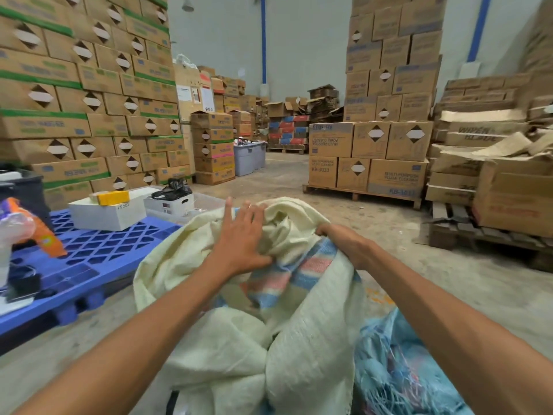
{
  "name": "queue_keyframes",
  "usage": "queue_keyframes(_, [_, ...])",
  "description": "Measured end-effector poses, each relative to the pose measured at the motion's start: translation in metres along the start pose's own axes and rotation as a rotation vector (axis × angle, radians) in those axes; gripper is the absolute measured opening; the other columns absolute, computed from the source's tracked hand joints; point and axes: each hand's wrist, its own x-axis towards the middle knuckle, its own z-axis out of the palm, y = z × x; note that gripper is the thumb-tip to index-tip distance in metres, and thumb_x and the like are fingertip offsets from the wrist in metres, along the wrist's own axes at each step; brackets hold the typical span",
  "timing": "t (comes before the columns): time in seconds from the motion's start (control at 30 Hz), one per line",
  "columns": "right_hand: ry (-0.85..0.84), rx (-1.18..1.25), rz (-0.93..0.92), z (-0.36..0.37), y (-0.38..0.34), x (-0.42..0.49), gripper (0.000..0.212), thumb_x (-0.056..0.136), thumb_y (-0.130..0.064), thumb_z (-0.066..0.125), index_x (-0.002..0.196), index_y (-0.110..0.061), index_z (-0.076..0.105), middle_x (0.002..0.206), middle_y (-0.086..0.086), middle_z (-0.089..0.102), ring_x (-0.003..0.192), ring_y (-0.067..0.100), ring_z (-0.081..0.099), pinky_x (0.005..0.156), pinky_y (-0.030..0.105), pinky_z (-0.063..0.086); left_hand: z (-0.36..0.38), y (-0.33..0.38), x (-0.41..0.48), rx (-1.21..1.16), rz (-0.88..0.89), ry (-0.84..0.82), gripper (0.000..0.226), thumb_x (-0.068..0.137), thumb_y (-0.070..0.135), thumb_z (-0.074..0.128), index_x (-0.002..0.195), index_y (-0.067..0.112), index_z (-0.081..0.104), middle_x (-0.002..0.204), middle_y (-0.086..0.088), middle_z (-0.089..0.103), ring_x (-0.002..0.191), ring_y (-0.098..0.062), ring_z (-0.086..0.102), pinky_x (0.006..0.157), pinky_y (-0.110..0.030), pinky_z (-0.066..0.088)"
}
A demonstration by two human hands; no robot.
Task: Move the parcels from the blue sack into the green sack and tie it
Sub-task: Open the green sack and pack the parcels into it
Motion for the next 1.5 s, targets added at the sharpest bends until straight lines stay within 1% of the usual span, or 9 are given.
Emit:
queue_keyframes(0.1, [-0.032,-0.196,-0.235,0.007,-0.003,-0.001,0.042,0.087,-0.057,0.059,0.108,-0.022,0.070,0.102,0.000,0.075,0.090,0.021,0.070,0.090,0.042,0.056,-0.002,0.003,0.019,-0.221,-0.182,0.048,0.084,0.072,0.040,0.074,0.138,0.010,0.030,0.112,-0.011,0.063,0.107,-0.033,0.061,0.086,-0.040,0.046])
queue_keyframes(0.23, [0.301,-0.683,-0.428,0.012,0.007,0.006,0.103,0.061,-0.094,0.056,0.145,-0.042,0.026,0.135,-0.003,0.055,0.119,0.022,0.057,0.102,0.052,0.047,-0.004,-0.008,0.021,-0.275,-0.289,0.083,0.044,0.076,0.028,0.071,0.111,0.014,0.050,0.100,-0.013,0.064,0.095,-0.037,0.063,0.066,-0.035,0.041])
queue_keyframes(0.43, [0.641,-0.748,-0.947,0.037,0.031,-0.006,0.065,0.084,-0.066,0.047,0.129,-0.021,0.057,0.117,-0.002,0.057,0.106,0.016,0.053,0.092,0.044,0.045,-0.019,-0.012,0.018,-0.308,-0.492,0.033,0.036,0.071,0.049,0.067,0.072,0.016,0.053,0.074,-0.005,0.056,0.076,-0.031,0.059,0.063,-0.031,0.043])
queue_keyframes(0.63, [0.490,-0.789,-0.395,0.088,0.044,0.004,0.144,0.054,-0.094,0.060,0.158,-0.028,-0.014,0.167,0.010,-0.007,0.152,0.037,0.010,0.118,0.059,0.014,-0.026,-0.010,0.020,-0.415,-0.446,-0.074,0.050,0.067,0.063,0.066,0.083,0.015,0.066,0.080,-0.005,0.064,0.078,-0.028,0.062,0.062,-0.030,0.043])
queue_keyframes(0.77, [0.674,-0.698,-0.339,0.071,0.036,0.027,0.134,0.061,-0.058,0.086,0.154,-0.037,-0.009,0.128,0.012,0.054,0.113,0.036,0.057,0.095,0.052,0.046,-0.043,-0.013,0.025,-0.351,-0.323,-0.176,0.064,0.043,0.069,0.079,0.074,0.015,0.063,0.071,0.001,0.063,0.073,-0.023,0.064,0.057,-0.029,0.043])
queue_keyframes(1.07, [0.798,-1.420,-0.459,-0.002,0.054,0.029,0.085,0.086,-0.022,0.067,0.152,-0.034,0.016,0.122,0.007,0.061,0.108,0.031,0.057,0.092,0.048,0.043,-0.008,-0.081,-0.012,0.238,-0.249,-0.027,0.043,0.082,0.015,0.064,0.122,0.020,0.051,0.116,-0.010,0.056,0.107,-0.032,0.056,0.070,-0.040,0.043])
queue_keyframes(1.27, [0.260,-0.473,-0.126,0.004,0.026,0.027,0.024,0.068,-0.012,0.065,0.091,-0.007,0.069,0.081,0.011,0.070,0.072,0.028,0.065,0.065,0.033,0.057,-0.009,-0.095,-0.017,0.206,-0.302,0.080,0.099,0.066,0.026,0.076,0.148,0.025,0.021,0.134,-0.016,0.042,0.122,-0.033,0.041,0.100,-0.048,0.039])
queue_keyframes(1.37, [0.060,-0.293,0.046,0.009,0.008,0.011,0.011,0.082,0.001,0.052,0.080,-0.003,0.062,0.072,0.012,0.062,0.063,0.025,0.057,0.058,0.030,0.051,-0.009,-0.073,-0.018,-0.102,0.095,0.046,0.132,0.049,0.065,0.076,0.154,0.025,0.007,0.152,-0.012,0.022,0.142,-0.032,0.022,0.116,-0.055,0.021])
queue_keyframes(1.5, [-0.130,-0.153,0.003,0.015,-0.009,0.004,0.022,0.100,-0.017,0.047,0.086,-0.012,0.064,0.079,0.009,0.068,0.072,0.023,0.063,0.070,0.033,0.052,-0.011,-0.018,0.001,-0.409,0.148,-0.057,0.107,0.054,0.063,0.074,0.144,0.028,0.028,0.134,-0.003,0.048,0.126,-0.026,0.046,0.106,-0.044,0.037])
